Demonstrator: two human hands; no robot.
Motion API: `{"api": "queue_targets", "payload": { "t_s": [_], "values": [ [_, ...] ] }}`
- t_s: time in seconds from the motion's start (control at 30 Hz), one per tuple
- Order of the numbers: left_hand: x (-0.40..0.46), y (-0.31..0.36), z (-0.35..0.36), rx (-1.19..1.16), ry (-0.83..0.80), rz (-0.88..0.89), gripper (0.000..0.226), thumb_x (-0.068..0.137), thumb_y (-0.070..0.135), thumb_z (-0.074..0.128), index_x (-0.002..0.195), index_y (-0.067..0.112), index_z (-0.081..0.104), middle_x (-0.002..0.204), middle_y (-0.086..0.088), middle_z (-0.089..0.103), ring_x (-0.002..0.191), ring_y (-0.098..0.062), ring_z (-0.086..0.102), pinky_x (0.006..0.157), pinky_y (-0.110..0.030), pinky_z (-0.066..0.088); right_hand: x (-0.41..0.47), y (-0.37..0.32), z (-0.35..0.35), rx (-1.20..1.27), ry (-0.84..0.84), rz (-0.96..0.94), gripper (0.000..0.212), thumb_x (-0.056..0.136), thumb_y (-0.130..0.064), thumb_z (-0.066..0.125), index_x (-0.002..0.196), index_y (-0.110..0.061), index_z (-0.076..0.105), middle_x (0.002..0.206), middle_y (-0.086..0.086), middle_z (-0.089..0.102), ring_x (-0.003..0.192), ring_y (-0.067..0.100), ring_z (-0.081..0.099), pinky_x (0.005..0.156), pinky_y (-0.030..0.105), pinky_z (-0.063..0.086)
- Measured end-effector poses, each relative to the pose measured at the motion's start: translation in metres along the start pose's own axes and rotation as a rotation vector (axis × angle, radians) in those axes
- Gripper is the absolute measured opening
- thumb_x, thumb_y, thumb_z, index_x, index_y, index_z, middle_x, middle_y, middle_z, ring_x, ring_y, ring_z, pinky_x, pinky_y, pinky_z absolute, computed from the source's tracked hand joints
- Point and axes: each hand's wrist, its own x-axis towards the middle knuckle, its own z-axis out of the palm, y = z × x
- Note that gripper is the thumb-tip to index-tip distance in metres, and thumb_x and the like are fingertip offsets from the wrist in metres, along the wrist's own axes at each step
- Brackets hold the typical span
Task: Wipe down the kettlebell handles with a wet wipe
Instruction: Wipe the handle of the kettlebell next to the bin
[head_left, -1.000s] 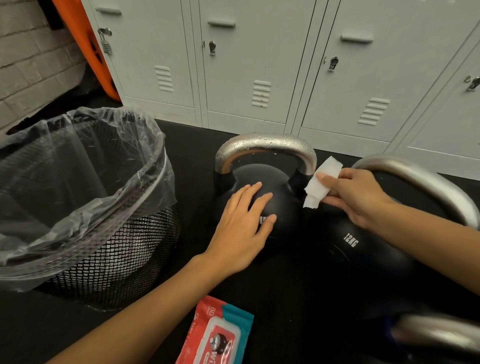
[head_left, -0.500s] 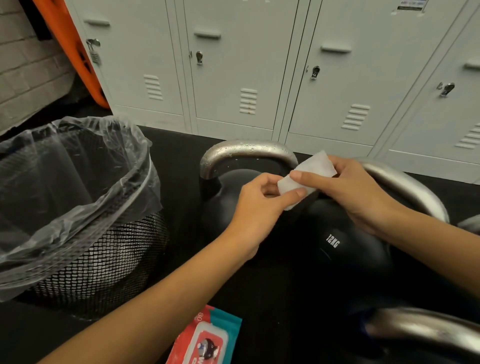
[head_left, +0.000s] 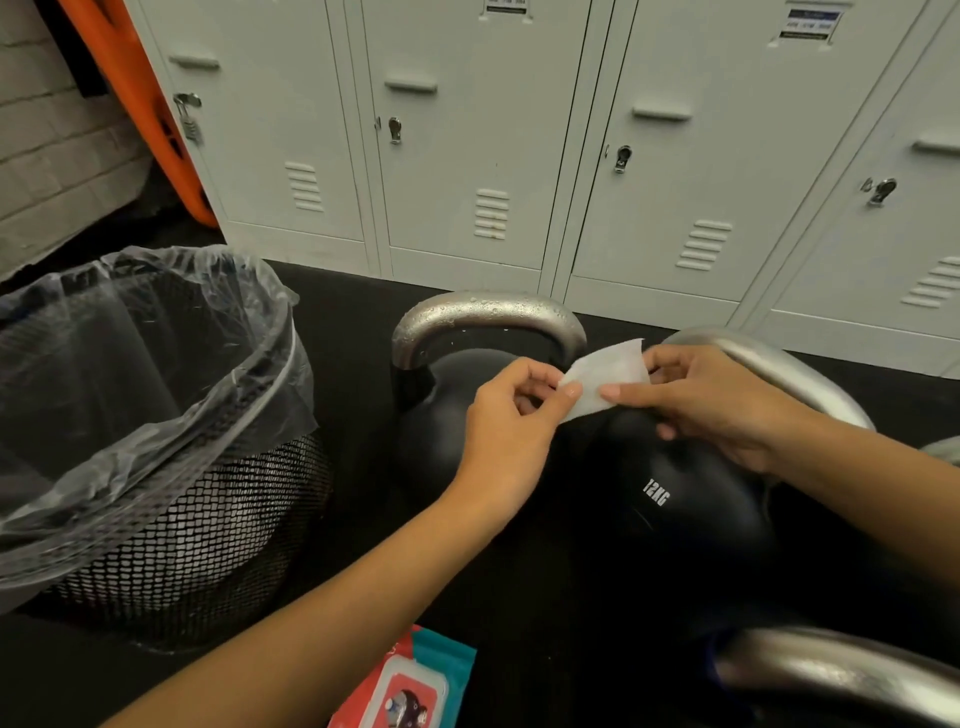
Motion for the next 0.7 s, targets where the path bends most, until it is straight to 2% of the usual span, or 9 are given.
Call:
{"api": "queue_targets", "payload": {
  "t_s": [0.1, 0.17, 0.3, 0.4, 0.5, 0.6, 0.7],
  "values": [
    [0.01, -0.005, 0.01, 0.048, -0.018, 0.032, 0.003, 0.089, 0.016, 0.067, 0.091, 0.018, 0.069, 0.085, 0.0, 0.066, 0.077, -0.01, 0.062, 0.068, -0.019, 0.052, 0.007, -0.003, 0.003, 0.116, 0.119, 0.052, 0.017, 0.083, -0.008, 0.074, 0.089, -0.01, 0.059, 0.092, 0.01, 0.057, 0.069, 0.013, 0.053, 0.048, 0.021, 0.055],
    [0.022, -0.007, 0.016, 0.007, -0.009, 0.0, 0.003, 0.09, 0.011, 0.066, 0.092, 0.012, 0.068, 0.088, -0.006, 0.068, 0.082, -0.018, 0.068, 0.071, -0.021, 0.056, 0.012, -0.004, 0.01, 0.209, 0.163, 0.048, 0.013, 0.091, -0.004, 0.065, 0.099, -0.007, 0.055, 0.107, 0.015, 0.056, 0.078, 0.017, 0.058, 0.057, 0.029, 0.061],
    [0.033, -0.016, 0.026, -0.083, 0.022, -0.08, 0.004, 0.09, 0.008, 0.066, 0.089, 0.012, 0.066, 0.095, -0.011, 0.07, 0.086, -0.018, 0.071, 0.085, -0.033, 0.057, 0.021, -0.003, 0.023, 0.334, 0.276, 0.051, 0.017, 0.101, -0.004, 0.047, 0.117, -0.011, 0.046, 0.122, 0.016, 0.054, 0.095, 0.024, 0.065, 0.072, 0.034, 0.058],
    [0.03, -0.023, 0.029, -0.157, 0.035, -0.128, 0.007, 0.09, 0.005, 0.065, 0.087, 0.011, 0.065, 0.097, -0.013, 0.07, 0.09, -0.018, 0.07, 0.085, -0.029, 0.057, 0.027, -0.003, 0.034, 0.351, 0.334, 0.013, 0.014, 0.104, -0.009, 0.042, 0.116, -0.012, 0.047, 0.123, 0.013, 0.055, 0.105, 0.027, 0.064, 0.082, 0.034, 0.056],
    [0.028, -0.025, 0.031, -0.281, 0.063, -0.174, 0.01, 0.089, 0.001, 0.064, 0.084, 0.01, 0.063, 0.099, -0.016, 0.07, 0.092, -0.019, 0.069, 0.084, -0.026, 0.056, 0.032, -0.007, 0.045, 0.283, 0.372, -0.098, 0.013, 0.103, -0.011, 0.044, 0.098, -0.021, 0.051, 0.108, 0.003, 0.059, 0.11, 0.028, 0.062, 0.095, 0.04, 0.053],
    [0.026, -0.026, 0.032, -0.25, 0.055, -0.161, 0.008, 0.088, 0.001, 0.065, 0.084, 0.008, 0.066, 0.092, -0.009, 0.07, 0.092, -0.019, 0.068, 0.088, -0.03, 0.056, 0.036, -0.01, 0.051, 0.251, 0.327, -0.197, 0.02, 0.102, -0.011, 0.044, 0.091, -0.026, 0.052, 0.103, 0.002, 0.062, 0.108, 0.025, 0.062, 0.092, 0.038, 0.054],
    [0.026, -0.028, 0.03, -0.185, 0.047, -0.167, 0.005, 0.088, 0.003, 0.066, 0.093, 0.002, 0.068, 0.09, -0.006, 0.07, 0.087, -0.013, 0.068, 0.09, -0.035, 0.056, 0.037, -0.006, 0.051, 0.222, 0.28, -0.263, 0.019, 0.1, -0.01, 0.047, 0.096, -0.027, 0.053, 0.112, 0.001, 0.061, 0.111, 0.021, 0.06, 0.094, 0.034, 0.052]
  ]
}}
